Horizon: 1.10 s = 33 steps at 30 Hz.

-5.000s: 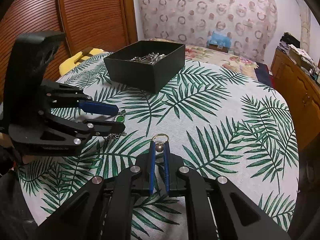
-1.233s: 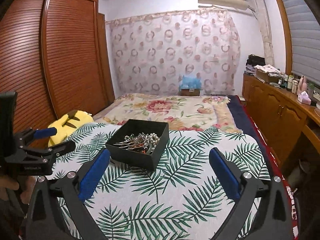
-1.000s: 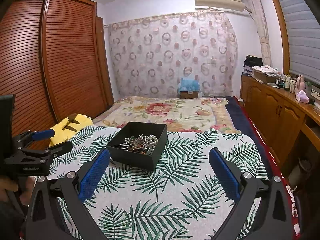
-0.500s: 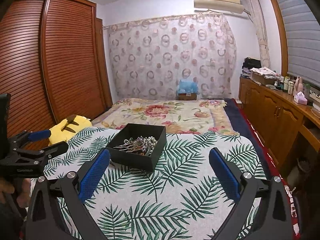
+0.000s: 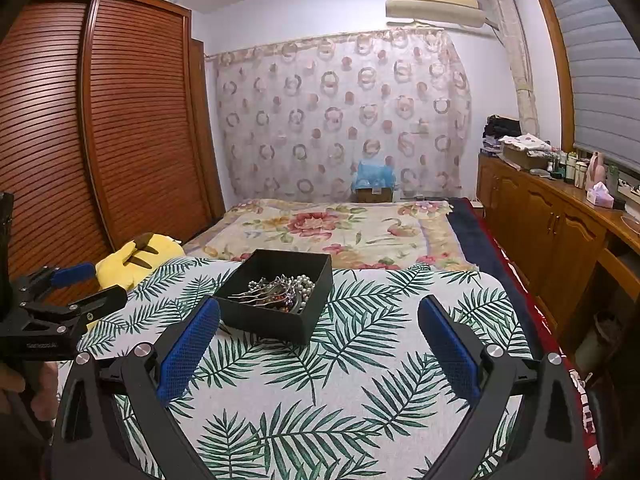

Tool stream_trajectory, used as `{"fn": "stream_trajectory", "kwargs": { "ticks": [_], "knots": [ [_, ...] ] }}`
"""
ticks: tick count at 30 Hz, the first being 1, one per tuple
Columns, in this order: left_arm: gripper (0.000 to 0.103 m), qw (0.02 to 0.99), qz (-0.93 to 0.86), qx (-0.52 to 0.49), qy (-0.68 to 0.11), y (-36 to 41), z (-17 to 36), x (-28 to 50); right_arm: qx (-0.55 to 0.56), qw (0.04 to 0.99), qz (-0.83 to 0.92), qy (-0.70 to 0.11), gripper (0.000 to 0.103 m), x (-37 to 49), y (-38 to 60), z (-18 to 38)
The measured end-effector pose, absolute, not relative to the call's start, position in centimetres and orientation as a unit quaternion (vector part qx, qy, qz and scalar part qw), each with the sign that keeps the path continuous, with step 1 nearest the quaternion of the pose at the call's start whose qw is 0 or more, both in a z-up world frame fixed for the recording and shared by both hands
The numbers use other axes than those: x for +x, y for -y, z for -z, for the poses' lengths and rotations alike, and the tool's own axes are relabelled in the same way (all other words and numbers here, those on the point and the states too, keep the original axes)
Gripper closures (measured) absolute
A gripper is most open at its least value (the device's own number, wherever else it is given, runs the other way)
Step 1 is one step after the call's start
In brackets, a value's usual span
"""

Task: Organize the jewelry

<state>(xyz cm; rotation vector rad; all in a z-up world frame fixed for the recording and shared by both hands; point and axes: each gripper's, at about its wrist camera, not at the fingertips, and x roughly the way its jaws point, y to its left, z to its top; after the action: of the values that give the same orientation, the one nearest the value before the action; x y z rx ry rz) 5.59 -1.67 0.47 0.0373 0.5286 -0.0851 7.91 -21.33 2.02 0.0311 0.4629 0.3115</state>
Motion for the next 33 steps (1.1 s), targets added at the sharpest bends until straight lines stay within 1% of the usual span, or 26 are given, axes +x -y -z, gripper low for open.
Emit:
{"fn": "stream_trajectory", "kwargs": {
  "ticks": [33],
  "knots": [
    [0.008, 0.965, 0.042, 0.018, -0.259, 1.36, -0.33, 5.38, 0.016, 0.962, -0.154, -0.225, 0.003, 7.87, 20.97, -2.36]
  ]
}}
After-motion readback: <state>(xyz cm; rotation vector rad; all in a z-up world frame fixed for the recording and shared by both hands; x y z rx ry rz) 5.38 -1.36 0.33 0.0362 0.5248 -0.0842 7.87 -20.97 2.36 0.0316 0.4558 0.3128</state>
